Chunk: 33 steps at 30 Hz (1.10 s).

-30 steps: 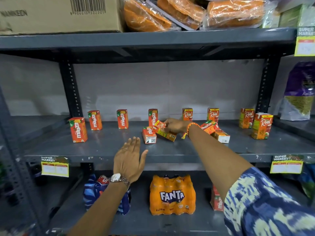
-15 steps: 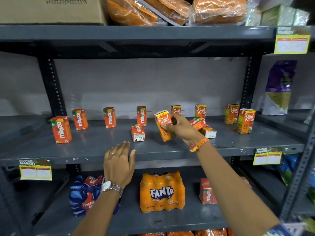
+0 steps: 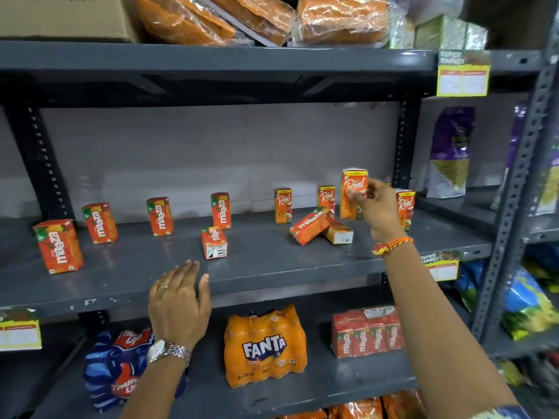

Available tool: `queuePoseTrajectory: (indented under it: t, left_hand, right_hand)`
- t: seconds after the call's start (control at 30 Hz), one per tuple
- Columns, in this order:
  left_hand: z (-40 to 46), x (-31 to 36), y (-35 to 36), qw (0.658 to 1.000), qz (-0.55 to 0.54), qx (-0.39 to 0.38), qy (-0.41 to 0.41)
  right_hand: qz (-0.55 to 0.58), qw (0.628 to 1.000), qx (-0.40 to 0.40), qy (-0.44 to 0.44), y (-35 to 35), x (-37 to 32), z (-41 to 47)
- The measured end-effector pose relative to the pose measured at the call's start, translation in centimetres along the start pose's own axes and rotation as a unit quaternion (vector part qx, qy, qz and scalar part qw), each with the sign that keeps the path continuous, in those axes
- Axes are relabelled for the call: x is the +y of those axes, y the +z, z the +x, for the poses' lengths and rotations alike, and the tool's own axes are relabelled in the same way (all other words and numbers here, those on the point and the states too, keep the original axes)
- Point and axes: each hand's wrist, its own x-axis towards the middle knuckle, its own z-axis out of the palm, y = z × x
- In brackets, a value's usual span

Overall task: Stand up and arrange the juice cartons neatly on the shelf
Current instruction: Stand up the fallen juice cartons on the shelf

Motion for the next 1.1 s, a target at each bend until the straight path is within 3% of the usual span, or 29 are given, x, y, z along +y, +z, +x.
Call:
queuePoseTrajectory:
  t: [0.1, 0.4, 0.6, 0.67, 0.8, 0.93, 1.1]
  left_hand:
    - [0.0, 0.0, 0.3, 1.000, -0.009, 0.017, 0.000]
    - [0.0, -0.4, 1.0, 0.999, -0.010, 0.049, 0.008]
    - [-0.1, -0.4, 1.0, 0.998, 0.000, 0.055, 0.012]
    - [-0.1, -0.4, 0.9, 0.998, -0.001, 0.057, 0.012]
    - [-0.1, -0.1, 0.9, 0.998, -0.008, 0.060, 0.008]
    - [-0.1, -0.2, 0.7, 0.999, -0.015, 0.049, 0.008]
    - [-0.2, -0.2, 0.4, 0.999, -0.015, 0.035, 0.006]
  right_hand:
    - [-0.049, 0.998, 0.038, 0.020, -1.5, 1.9, 1.8]
    - [-0.142, 0.984, 0.006, 0.110, -1.2, 6.1, 3.8]
    - [-0.179, 0.976, -0.005, 0.120, -1.2, 5.7, 3.6]
    - [-0.205, 0.973, 0.022, 0.102, -1.4, 5.2, 2.6]
    - [-0.269, 0.955, 0.119, -0.021, -0.5, 3.9, -1.1]
    - [-0.333, 0.941, 0.040, -0.037, 2.9, 2.4, -3.2]
    - [-0.400, 0.916, 0.001, -0.029, 5.4, 1.9, -3.1]
